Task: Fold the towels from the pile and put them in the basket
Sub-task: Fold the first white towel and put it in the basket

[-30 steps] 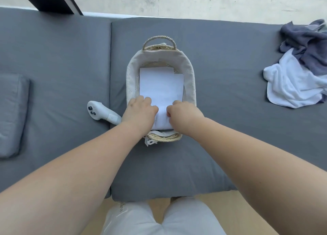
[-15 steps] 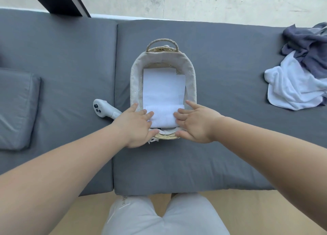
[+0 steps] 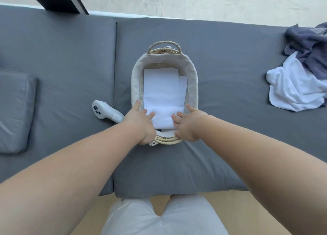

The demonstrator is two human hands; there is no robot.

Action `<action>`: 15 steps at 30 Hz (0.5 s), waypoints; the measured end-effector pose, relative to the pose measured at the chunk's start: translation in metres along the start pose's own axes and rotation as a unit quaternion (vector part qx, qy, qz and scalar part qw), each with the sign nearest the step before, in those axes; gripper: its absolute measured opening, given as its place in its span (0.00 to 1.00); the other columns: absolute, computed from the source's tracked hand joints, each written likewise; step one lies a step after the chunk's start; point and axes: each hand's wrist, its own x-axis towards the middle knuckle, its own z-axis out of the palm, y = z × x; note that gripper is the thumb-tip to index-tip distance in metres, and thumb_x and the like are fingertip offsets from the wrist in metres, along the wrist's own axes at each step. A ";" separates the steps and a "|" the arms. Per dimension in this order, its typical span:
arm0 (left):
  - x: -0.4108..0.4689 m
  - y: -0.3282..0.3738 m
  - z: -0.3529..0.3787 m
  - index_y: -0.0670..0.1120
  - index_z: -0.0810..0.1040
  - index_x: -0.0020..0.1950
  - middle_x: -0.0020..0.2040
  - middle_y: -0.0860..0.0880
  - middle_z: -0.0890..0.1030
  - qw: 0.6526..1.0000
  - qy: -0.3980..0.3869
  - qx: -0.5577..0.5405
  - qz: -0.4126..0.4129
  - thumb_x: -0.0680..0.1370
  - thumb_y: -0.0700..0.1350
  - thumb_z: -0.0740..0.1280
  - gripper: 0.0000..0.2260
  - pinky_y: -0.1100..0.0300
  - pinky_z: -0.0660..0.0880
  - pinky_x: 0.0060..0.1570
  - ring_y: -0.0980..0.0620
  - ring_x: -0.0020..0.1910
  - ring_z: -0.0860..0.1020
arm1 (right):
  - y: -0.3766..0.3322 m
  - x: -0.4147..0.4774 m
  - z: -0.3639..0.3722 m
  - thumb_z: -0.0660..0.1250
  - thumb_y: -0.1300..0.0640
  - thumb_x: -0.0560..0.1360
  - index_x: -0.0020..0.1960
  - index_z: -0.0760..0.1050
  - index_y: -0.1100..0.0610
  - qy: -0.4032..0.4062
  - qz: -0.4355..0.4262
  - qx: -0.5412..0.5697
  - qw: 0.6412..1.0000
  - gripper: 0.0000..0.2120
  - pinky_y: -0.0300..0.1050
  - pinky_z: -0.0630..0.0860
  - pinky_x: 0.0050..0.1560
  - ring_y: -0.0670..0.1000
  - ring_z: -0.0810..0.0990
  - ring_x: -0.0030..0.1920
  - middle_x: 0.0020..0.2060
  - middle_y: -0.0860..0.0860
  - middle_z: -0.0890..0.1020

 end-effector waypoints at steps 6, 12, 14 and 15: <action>-0.013 0.002 -0.006 0.50 0.55 0.81 0.82 0.46 0.43 1.000 -0.004 -0.019 -0.002 0.82 0.51 0.45 0.26 0.32 0.33 0.72 0.43 0.81 0.46 | -0.002 -0.009 -0.002 0.44 0.53 0.85 0.81 0.51 0.55 0.023 0.002 -0.007 1.000 0.25 0.67 0.41 0.77 0.58 0.44 0.81 0.81 0.58 0.44; -0.045 0.010 -0.029 0.51 0.70 0.73 0.82 0.42 0.47 0.989 -0.004 -0.147 -0.012 0.81 0.45 0.47 0.22 0.29 0.37 0.72 0.39 0.80 0.48 | -0.005 -0.027 0.004 0.48 0.59 0.83 0.76 0.63 0.53 0.071 0.011 0.078 0.994 0.22 0.65 0.50 0.77 0.62 0.56 0.78 0.78 0.60 0.56; -0.057 0.016 -0.035 0.47 0.70 0.72 0.81 0.42 0.51 0.978 0.013 -0.203 -0.041 0.81 0.43 0.45 0.23 0.29 0.40 0.73 0.40 0.79 0.51 | -0.005 -0.040 0.006 0.46 0.58 0.85 0.78 0.60 0.57 0.098 0.029 0.160 0.982 0.22 0.62 0.54 0.77 0.62 0.58 0.77 0.78 0.59 0.58; -0.065 0.020 -0.037 0.47 0.70 0.71 0.81 0.42 0.54 0.969 0.016 -0.239 -0.055 0.81 0.43 0.45 0.23 0.30 0.42 0.73 0.40 0.79 0.53 | -0.005 -0.049 0.008 0.45 0.57 0.86 0.79 0.57 0.57 0.110 0.033 0.206 0.972 0.22 0.60 0.55 0.77 0.62 0.56 0.78 0.79 0.58 0.56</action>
